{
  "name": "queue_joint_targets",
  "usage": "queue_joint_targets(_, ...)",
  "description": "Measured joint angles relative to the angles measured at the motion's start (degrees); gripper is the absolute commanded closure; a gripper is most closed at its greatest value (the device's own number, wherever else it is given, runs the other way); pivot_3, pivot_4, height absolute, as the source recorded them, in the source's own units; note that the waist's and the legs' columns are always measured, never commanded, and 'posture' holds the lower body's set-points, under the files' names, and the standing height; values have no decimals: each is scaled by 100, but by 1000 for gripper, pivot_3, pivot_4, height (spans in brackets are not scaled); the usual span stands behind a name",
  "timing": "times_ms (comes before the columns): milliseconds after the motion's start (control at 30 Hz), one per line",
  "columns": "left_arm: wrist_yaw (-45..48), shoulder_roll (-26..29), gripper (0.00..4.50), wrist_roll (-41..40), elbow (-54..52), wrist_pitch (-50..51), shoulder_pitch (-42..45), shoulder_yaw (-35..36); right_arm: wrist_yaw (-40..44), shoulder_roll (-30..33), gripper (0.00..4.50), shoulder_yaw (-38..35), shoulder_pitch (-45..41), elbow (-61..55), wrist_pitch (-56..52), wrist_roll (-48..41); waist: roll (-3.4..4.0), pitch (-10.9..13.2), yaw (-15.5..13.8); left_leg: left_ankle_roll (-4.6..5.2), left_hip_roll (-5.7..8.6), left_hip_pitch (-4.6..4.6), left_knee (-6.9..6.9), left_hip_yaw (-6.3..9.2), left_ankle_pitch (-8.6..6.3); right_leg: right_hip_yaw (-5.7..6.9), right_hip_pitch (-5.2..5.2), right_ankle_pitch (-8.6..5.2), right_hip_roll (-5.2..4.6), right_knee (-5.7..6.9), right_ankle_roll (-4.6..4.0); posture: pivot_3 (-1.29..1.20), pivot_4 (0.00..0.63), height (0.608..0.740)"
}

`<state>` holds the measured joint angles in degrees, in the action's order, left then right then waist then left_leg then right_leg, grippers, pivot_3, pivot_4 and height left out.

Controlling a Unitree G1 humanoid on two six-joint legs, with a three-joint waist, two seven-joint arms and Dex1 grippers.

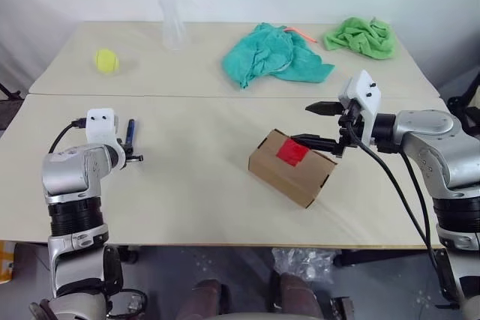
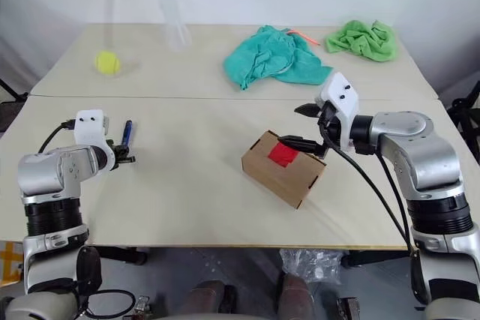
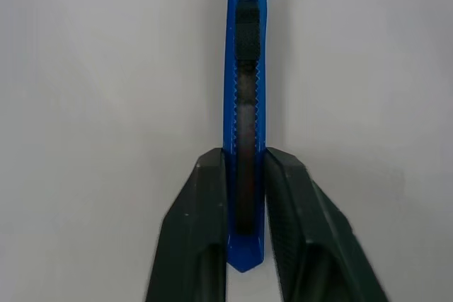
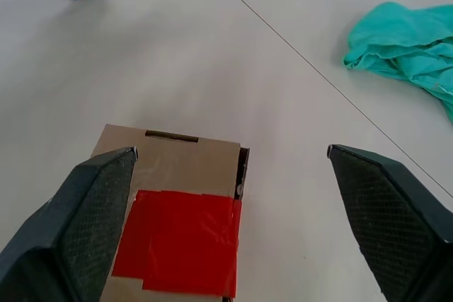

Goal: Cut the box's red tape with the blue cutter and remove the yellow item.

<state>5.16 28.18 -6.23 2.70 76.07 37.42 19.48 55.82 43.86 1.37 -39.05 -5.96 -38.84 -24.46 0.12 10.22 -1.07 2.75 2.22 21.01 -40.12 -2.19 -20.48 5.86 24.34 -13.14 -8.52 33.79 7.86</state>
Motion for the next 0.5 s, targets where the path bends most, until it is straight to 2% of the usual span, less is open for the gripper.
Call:
queue_joint_targets(200, 141, 182, 3911, -38, 10, 21, -21, -62, 0, 59, 0, 0, 0, -41, 0, 33, 0, 0, 42, -2, -2, 0, 2, -1, 0, -1, 3, 0, 0, 1, -3, 0, 150, 740)
queue_joint_targets(333, 537, 562, 3911, -73, 36, -141, -144, -404, -36, 103, 0, -1, 4, -132, -73, 31, 0, 0, 96, -3, -3, 4, 6, 0, -1, 0, 7, -2, 0, 0, -6, 0, 150, 740)
queue_joint_targets(500, 2235, 1770, 3911, -211, -510, -1305, -734, -1804, -428, 102, 0, -194, -31, -857, -738, -191, 9, 5, 120, -32, -6, 19, 13, 1, -17, 5, 22, -7, -4, -10, -15, 0, 150, 740)
